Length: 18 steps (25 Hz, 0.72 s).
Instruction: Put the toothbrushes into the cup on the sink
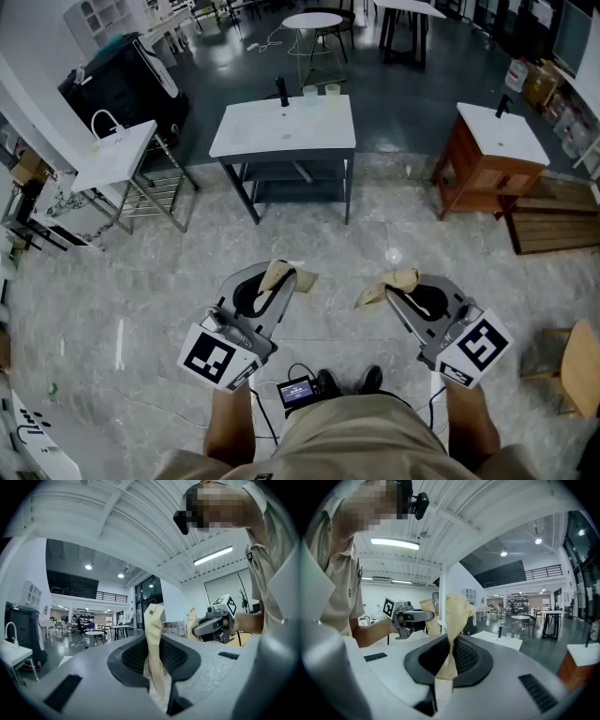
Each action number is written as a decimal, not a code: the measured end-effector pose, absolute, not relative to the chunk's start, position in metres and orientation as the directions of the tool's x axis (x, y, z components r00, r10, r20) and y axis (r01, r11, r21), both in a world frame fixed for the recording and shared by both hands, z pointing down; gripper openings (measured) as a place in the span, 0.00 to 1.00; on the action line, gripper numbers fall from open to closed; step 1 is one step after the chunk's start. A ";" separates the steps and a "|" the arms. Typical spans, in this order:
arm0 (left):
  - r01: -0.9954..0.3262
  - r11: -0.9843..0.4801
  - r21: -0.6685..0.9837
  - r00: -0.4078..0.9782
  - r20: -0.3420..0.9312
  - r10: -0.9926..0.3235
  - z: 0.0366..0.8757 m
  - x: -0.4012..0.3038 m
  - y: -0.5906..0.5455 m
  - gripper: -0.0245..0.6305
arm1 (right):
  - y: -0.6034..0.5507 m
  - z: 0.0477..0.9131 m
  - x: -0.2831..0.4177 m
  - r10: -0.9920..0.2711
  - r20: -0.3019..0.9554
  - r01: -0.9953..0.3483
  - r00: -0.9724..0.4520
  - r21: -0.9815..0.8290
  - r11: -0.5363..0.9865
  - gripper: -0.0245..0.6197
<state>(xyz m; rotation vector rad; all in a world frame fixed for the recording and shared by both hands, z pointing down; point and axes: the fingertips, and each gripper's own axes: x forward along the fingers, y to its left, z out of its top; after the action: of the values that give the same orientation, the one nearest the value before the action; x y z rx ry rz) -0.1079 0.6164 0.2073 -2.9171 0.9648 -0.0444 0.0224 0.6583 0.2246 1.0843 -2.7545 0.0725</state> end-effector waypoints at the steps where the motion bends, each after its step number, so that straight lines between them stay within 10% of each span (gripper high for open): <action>1: -0.594 -0.801 -0.074 0.803 0.006 -0.596 0.208 -0.109 0.617 0.14 | 0.658 0.224 0.021 -0.672 0.183 -0.680 -0.718 0.021 0.733 0.08; 18: -0.584 -0.809 -0.065 0.811 -0.007 -0.585 0.215 -0.136 0.603 0.14 | 0.643 0.219 -0.002 -0.701 0.137 -0.708 -0.700 0.003 0.707 0.08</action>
<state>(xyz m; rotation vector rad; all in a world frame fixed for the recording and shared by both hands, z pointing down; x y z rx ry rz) -0.1358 0.6031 0.2149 -2.9281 0.9459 -0.0200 -0.0021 0.6432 0.2189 1.1542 -2.7829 0.0754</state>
